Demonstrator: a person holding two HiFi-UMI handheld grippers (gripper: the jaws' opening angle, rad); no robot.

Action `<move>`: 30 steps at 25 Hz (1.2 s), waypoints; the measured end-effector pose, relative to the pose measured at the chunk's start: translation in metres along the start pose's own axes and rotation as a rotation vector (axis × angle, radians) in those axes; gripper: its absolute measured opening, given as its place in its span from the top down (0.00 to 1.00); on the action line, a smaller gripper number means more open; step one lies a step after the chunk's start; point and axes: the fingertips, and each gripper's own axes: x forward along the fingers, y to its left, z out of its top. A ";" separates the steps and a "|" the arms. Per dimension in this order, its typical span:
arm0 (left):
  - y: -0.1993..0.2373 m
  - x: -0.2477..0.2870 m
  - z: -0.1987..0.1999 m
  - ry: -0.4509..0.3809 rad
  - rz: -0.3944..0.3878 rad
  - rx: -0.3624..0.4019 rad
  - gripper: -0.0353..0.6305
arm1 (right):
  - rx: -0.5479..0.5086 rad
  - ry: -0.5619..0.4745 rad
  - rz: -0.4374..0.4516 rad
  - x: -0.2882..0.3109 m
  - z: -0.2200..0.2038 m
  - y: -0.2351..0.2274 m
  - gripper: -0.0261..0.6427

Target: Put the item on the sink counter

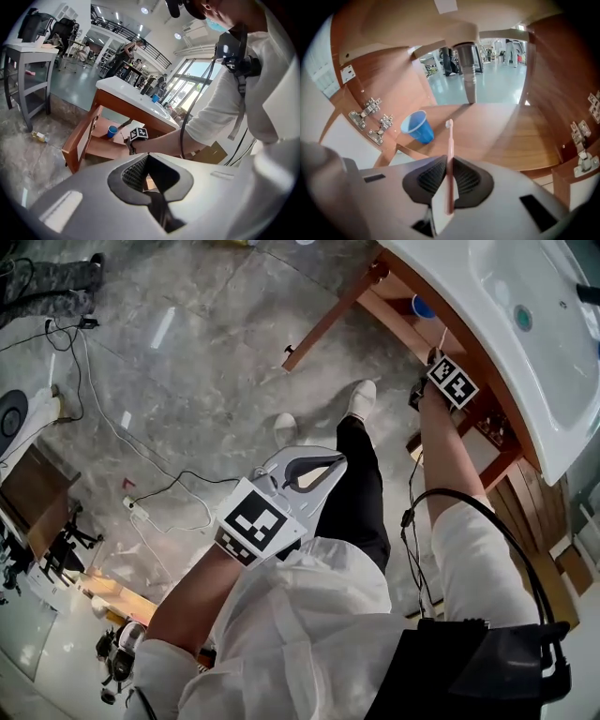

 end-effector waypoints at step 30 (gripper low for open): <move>0.008 0.012 -0.015 0.000 0.007 -0.042 0.94 | -0.047 -0.040 -0.010 0.027 0.017 -0.003 0.86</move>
